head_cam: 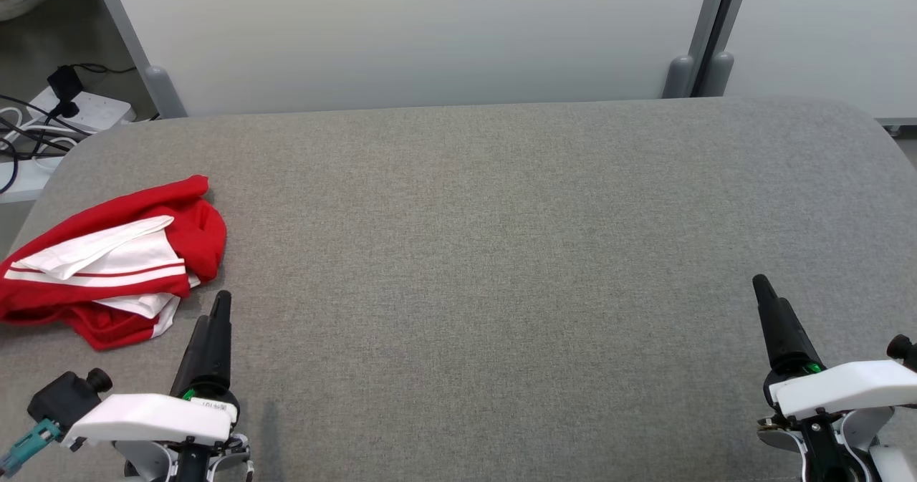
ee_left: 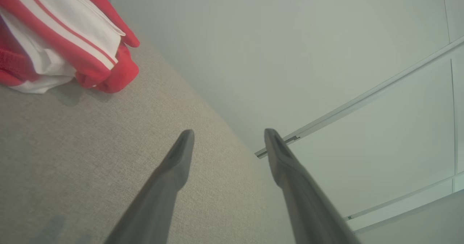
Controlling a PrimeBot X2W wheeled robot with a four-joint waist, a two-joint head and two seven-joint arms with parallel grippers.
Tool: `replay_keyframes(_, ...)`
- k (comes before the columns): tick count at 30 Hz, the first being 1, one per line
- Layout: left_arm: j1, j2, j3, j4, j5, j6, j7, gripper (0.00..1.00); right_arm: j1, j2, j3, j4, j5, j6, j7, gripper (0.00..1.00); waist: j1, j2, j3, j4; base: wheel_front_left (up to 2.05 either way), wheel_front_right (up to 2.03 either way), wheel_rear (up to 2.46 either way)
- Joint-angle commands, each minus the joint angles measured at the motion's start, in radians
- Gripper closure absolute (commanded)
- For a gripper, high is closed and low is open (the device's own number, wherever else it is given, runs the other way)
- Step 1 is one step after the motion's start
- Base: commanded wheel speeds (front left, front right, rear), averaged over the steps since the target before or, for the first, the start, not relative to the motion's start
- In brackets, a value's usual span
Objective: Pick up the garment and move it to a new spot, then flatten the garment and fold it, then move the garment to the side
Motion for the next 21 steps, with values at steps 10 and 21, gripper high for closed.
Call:
replay_keyframes(10, -0.081, 0.053, -0.026, -0.032, 0.205, 0.035, -0.037, 0.00, -0.077, -0.022, 0.024, 0.011, -0.176, 0.005, -0.044, 0.00, -0.0001, 0.0000, 0.004, 0.000, 0.00, 0.00, 0.00)
replay_keyframes(21, -0.097, 0.087, -0.068, -0.025, 0.380, 0.080, -0.069, 0.00, -0.099, -0.029, 0.054, 0.051, -0.329, 0.005, -0.076, 0.00, -0.0001, 0.0000, 0.005, 0.002, 0.00, 0.00, 0.00)
